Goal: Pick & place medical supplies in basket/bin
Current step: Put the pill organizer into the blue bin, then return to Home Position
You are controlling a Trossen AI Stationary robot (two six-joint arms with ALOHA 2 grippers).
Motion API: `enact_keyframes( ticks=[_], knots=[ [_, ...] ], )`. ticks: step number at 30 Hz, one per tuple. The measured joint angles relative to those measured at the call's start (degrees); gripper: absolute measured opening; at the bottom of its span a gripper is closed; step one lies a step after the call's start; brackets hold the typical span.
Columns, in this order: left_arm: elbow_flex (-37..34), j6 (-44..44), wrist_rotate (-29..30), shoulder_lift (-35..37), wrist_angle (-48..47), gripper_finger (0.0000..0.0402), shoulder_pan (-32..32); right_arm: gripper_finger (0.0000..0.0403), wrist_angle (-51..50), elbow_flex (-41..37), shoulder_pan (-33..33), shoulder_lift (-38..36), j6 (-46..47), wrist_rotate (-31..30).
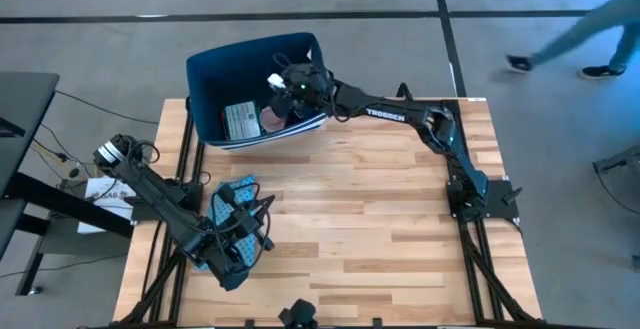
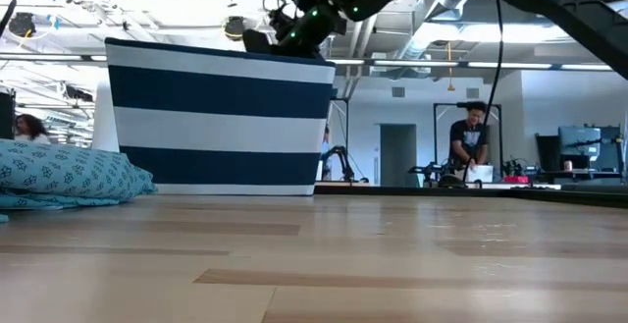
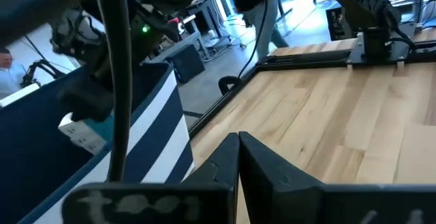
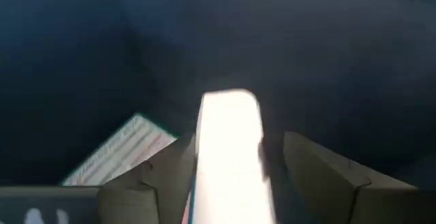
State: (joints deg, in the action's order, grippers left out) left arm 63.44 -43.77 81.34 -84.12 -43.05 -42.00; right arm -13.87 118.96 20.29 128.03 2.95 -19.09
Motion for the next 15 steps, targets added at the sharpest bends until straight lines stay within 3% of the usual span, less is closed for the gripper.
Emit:
enact_keyframes(
  ticks=[6,15],
  knots=[
    [0.0,0.0,-0.3,0.0,0.0,0.0,0.0,0.0244,0.4,2.0,-1.2,-1.1,-3.2,-0.6],
    [0.0,-0.6,-1.8,0.0,-0.9,0.0,0.0,0.0246,-5.8,16.3,-6.4,-4.5,-11.3,-0.7]
  ],
)
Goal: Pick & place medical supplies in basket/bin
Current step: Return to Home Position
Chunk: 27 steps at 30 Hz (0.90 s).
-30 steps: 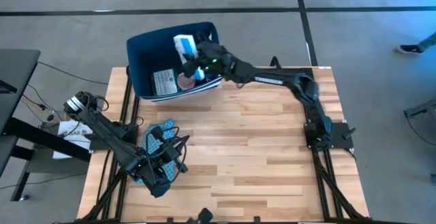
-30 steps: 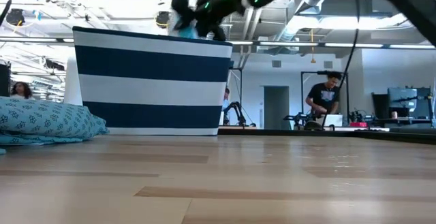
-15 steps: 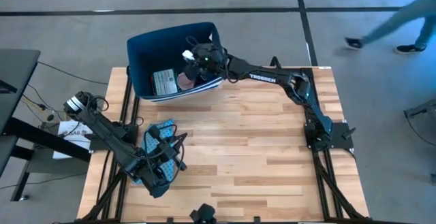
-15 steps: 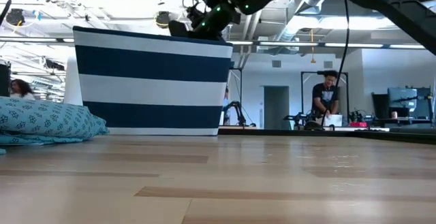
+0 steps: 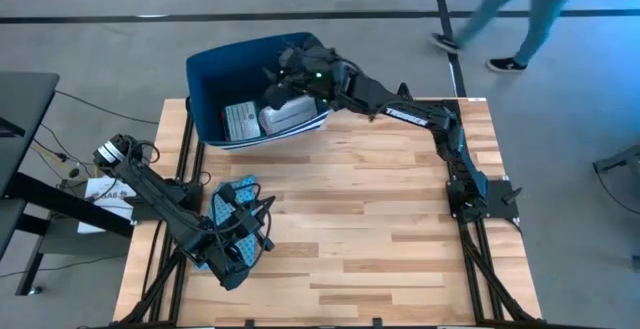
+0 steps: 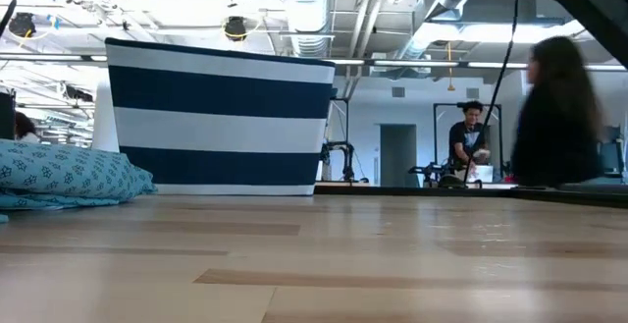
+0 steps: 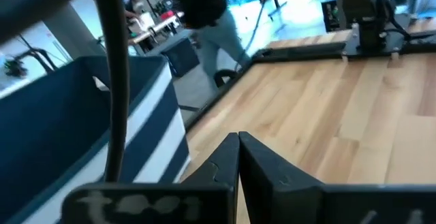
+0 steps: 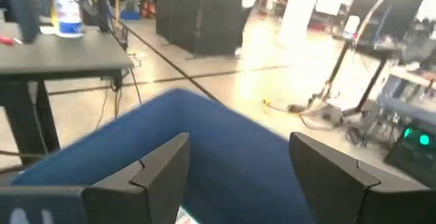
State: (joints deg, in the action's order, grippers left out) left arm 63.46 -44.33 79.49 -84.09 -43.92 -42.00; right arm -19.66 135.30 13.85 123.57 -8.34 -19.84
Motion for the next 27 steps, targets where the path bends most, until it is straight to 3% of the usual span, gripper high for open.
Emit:
enact_keyframes(
  ticks=[4,7,14,18,23,27],
  knots=[
    [0.0,-1.7,-3.2,0.0,-0.2,0.0,0.0,0.0246,-5.8,-1.6,-3.1,-6.3,0.2,-0.2],
    [0.0,-3.1,-7.0,0.0,-0.4,0.0,0.0,0.0246,-17.8,-1.5,-5.9,-11.6,5.5,-0.2],
    [0.0,-3.0,-28.7,0.0,-4.0,0.0002,0.9,0.0234,-51.4,-1.6,-15.0,-17.5,18.1,0.5],
    [0.0,-11.2,-41.7,-0.5,-13.2,0.0014,3.2,0.0225,-67.0,-1.7,-20.2,-17.4,26.4,0.1],
    [0.1,-19.3,-51.1,-5.5,-25.8,0.0045,5.7,0.0216,-69.7,-1.9,-25.4,-15.0,30.8,-2.5],
    [0.2,-19.8,-52.4,-9.6,-25.2,0.0074,7.2,0.0209,-67.6,-1.7,-28.0,-14.1,25.9,-3.5]
  ],
)
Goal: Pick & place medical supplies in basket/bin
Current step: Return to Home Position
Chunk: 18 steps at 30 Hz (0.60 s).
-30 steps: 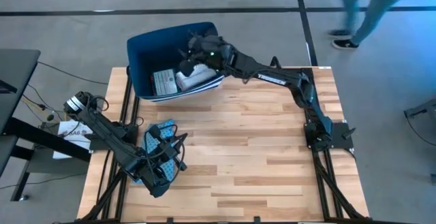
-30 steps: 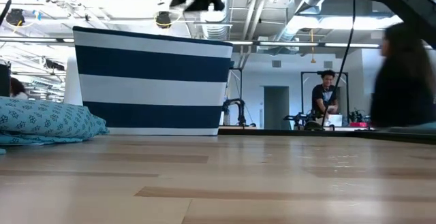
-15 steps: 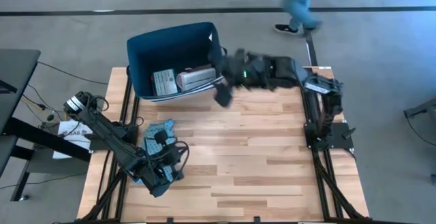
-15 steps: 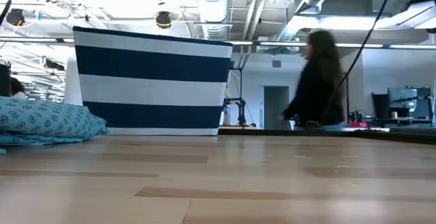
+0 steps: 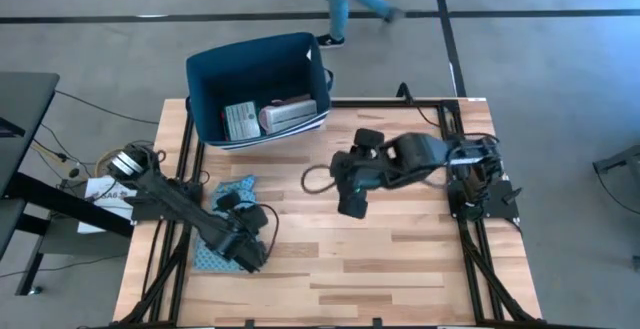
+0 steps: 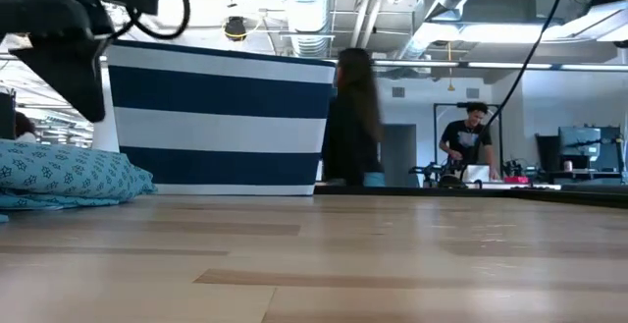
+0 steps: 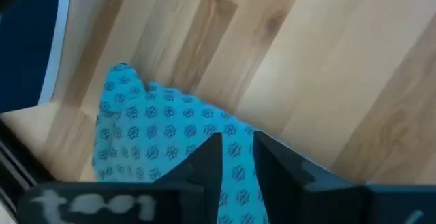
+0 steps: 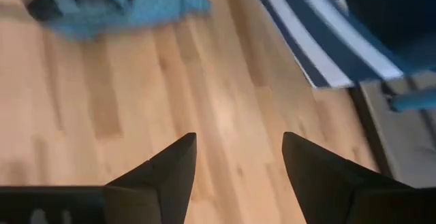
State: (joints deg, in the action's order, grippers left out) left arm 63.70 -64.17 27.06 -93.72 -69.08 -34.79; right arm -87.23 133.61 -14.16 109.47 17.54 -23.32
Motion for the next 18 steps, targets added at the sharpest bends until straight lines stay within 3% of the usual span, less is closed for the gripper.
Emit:
enact_keyframes(
  ticks=[8,13,18],
  knots=[
    [8.3,1.4,3.1,-2.4,-2.9,0.0089,2.7,0.0179,-2.7,-0.1,-0.3,-0.2,-1.1,-4.1],
    [21.0,0.6,14.2,-2.3,-21.7,0.0075,2.1,0.0156,-2.8,0.0,-0.5,-7.2,-2.9,-5.3],
    [28.6,13.1,24.0,6.1,-19.7,0.0065,0.5,0.0138,-2.7,-0.1,-1.6,-18.6,-2.5,-5.8]
  ],
)
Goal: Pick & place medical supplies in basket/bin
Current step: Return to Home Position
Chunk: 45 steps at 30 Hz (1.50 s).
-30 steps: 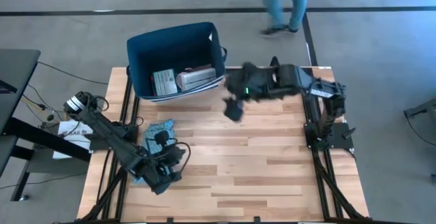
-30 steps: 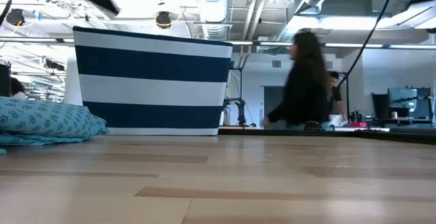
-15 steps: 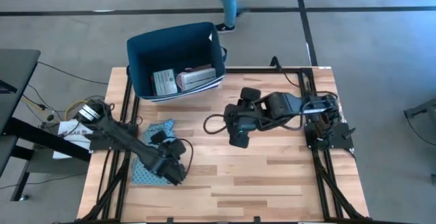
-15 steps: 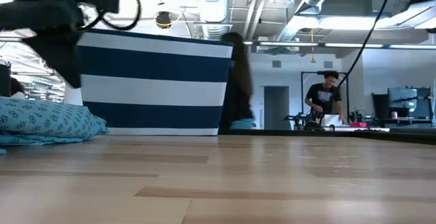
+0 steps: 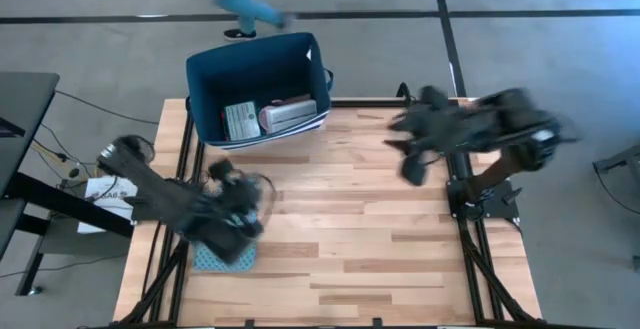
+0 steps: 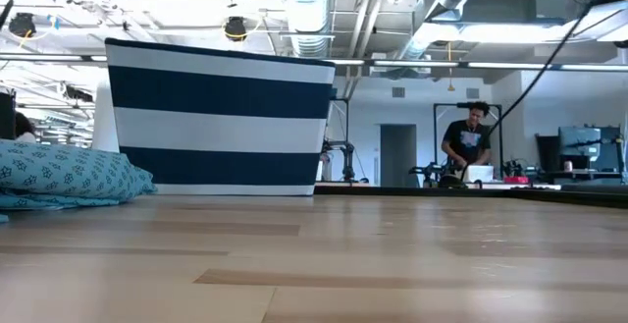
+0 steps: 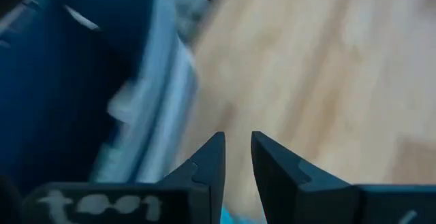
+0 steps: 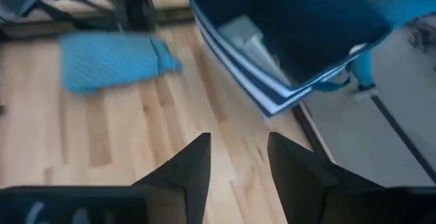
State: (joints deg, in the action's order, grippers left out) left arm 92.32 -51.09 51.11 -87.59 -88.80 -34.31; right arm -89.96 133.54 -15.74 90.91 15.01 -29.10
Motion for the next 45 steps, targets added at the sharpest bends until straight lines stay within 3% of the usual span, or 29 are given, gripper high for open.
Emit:
enact_keyframes(
  ticks=[3,6,9,13,17,21,24,26,27,29,31,33,36,39,42,45],
  knots=[
    [-0.5,-0.2,8.2,7.1,-1.0,0.0061,-1.9,0.0131,0.1,-3.6,-3.0,-6.9,0.0,-0.1],
    [-3.0,2.1,12.1,16.6,-1.3,0.0058,-4.2,0.0128,0.0,-12.3,-8.0,-14.6,3.1,-1.5],
    [-9.1,2.7,10.6,26.8,-0.4,0.0055,-7.4,0.0127,0.2,-24.7,-14.5,-22.1,11.6,-9.4],
    [-24.6,-0.5,10.2,40.8,9.7,0.0055,-12.3,0.0128,2.2,-45.4,-23.4,-33.7,23.0,-18.8],
    [-43.7,10.1,12.8,53.6,32.3,0.0055,-16.0,0.0126,15.2,-66.0,-31.4,-45.7,23.1,-19.1],
    [-58.8,36.3,9.4,63.6,68.3,0.0055,-15.6,0.0127,35.3,-80.9,-37.2,-55.3,11.9,-16.7],
    [-67.9,56.0,-7.8,68.6,95.5,0.0055,-13.4,0.0129,47.1,-88.2,-40.9,-62.2,0.9,-15.7],
    [-71.7,67.2,-19.5,70.9,106.7,0.0055,-11.6,0.0129,52.5,-91.6,-42.8,-66.5,-6.6,-15.7],
    [-72.5,71.2,-21.3,71.9,108.8,0.0055,-10.7,0.0128,54.0,-92.8,-43.7,-68.6,-9.4,-15.7],
    [-72.6,74.7,-18.1,74.6,107.6,0.0055,-8.8,0.0127,55.8,-93.9,-45.0,-72.9,-13.4,-15.7],
    [-72.1,73.6,-12.3,78.7,102.8,0.0055,-7.3,0.0128,55.6,-94.0,-46.1,-77.8,-13.6,-15.7],
    [-71.7,68.2,-10.7,83.1,97.8,0.0055,-6.1,0.0128,54.5,-94.0,-46.9,-83.2,-13.0,-14.8],
    [-73.8,59.8,-17.4,87.5,90.5,0.0055,-4.7,0.0127,53.7,-95.2,-47.8,-90.9,-12.0,-14.4],
    [-78.1,59.4,-22.8,87.2,96.2,0.0055,-3.3,0.0128,53.7,-96.4,-47.9,-89.4,-12.1,-16.9],
    [-82.9,62.6,-27.0,86.4,102.6,0.0055,-1.4,0.0128,55.9,-98.0,-47.4,-88.4,-13.9,-11.6],
    [-87.6,63.9,-32.0,86.6,108.3,0.0055,1.4,0.0127,58.1,-99.9,-48.0,-87.7,-15.1,-11.0]
  ],
)
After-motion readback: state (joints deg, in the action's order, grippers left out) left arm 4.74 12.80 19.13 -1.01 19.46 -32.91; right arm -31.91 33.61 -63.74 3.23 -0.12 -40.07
